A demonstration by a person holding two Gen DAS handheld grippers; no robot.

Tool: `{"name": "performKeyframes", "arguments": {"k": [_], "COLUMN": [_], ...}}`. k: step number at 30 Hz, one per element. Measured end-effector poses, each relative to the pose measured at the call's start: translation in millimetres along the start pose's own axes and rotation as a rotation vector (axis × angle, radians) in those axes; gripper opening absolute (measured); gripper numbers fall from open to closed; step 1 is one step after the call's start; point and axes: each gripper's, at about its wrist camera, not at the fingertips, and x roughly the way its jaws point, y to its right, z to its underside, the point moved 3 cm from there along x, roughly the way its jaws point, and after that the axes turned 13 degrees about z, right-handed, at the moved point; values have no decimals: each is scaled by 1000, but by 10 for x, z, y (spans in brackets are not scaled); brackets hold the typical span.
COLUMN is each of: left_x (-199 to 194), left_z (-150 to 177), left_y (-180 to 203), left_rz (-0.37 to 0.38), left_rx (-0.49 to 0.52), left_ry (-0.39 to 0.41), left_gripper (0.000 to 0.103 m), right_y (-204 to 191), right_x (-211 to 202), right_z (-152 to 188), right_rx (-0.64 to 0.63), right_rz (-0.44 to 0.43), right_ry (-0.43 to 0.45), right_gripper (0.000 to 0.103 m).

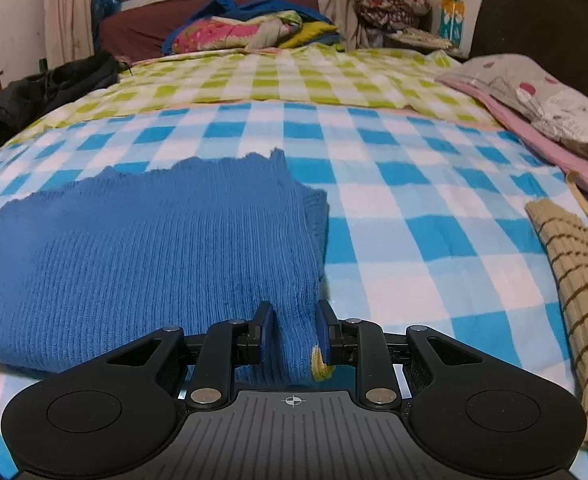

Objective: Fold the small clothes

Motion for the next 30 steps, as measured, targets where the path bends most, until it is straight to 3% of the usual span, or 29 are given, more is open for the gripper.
{"name": "performKeyframes", "arguments": {"k": [7,12,15,20,24,30], "left_x": [-94,-118,-115,28,237,316], "left_z": [-20,4,72,216,329,340], "left_y": [177,539,873,1550,2074,2315], "left_rz": [1,33,65,108,177,209], "left_rx": [90,210,305,551,715,724], "left_ry": [60,79,86,95,64,40], "left_gripper": [32,34,40,47,51,51], "right_y": [189,407,550,851,1085,1206], "right_x": [-7,15,33,93,194,311], "right_z": [-21,15,36,111,212,51], "right_rx": [71,162,199,315,402,459], "right_rz": [-50,-125,-163,-251,-313,-430], "right_ry": [-15,-21,-13,-20,-40,-61], "right_gripper": [28,28,31,32,34,36]}}
